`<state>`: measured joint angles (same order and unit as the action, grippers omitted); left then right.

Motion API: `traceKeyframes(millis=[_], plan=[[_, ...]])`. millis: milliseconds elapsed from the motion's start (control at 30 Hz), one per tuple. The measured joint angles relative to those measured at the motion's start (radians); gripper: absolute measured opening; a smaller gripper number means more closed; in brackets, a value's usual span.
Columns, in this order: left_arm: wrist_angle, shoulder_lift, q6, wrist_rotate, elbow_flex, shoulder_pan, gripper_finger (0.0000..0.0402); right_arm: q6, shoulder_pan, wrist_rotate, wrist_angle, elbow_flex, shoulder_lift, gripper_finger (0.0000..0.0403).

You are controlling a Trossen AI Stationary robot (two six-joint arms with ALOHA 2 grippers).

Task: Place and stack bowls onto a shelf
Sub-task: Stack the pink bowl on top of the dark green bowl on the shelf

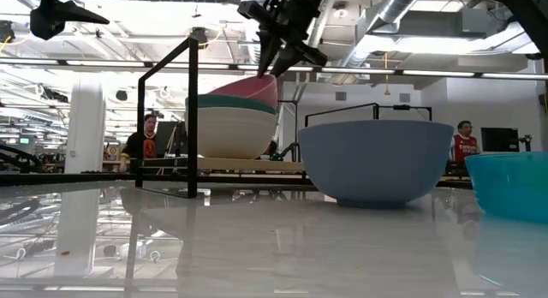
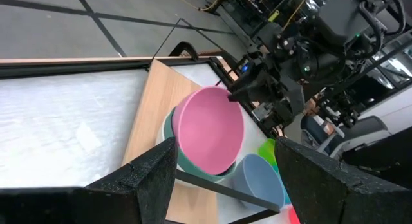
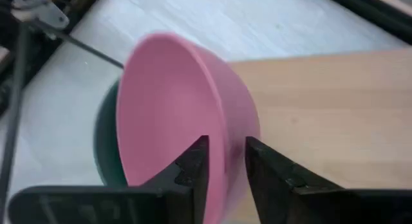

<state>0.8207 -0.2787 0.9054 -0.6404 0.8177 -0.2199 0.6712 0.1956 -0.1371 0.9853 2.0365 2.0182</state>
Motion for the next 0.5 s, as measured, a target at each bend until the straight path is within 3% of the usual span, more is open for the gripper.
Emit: traceKeyframes(millis=[200, 300, 400, 500], plan=[[0.000, 0.000, 0.000, 0.000, 0.000, 0.000, 0.0245, -0.002, 0.012, 0.019, -0.042, 0.000, -0.001, 0.0183], [0.000, 0.000, 0.000, 0.001, 0.000, 0.000, 0.0245, -0.006, 0.005, -0.014, -0.059, 0.000, -0.019, 0.0189], [0.000, 0.000, 0.000, 0.001, 0.000, 0.000, 0.0245, -0.025, -0.008, -0.069, -0.064, 0.000, -0.053, 0.0165], [0.000, 0.000, 0.000, 0.003, 0.000, 0.000, 0.0245, -0.045, -0.012, -0.070, -0.063, 0.003, -0.066, 0.0107]])
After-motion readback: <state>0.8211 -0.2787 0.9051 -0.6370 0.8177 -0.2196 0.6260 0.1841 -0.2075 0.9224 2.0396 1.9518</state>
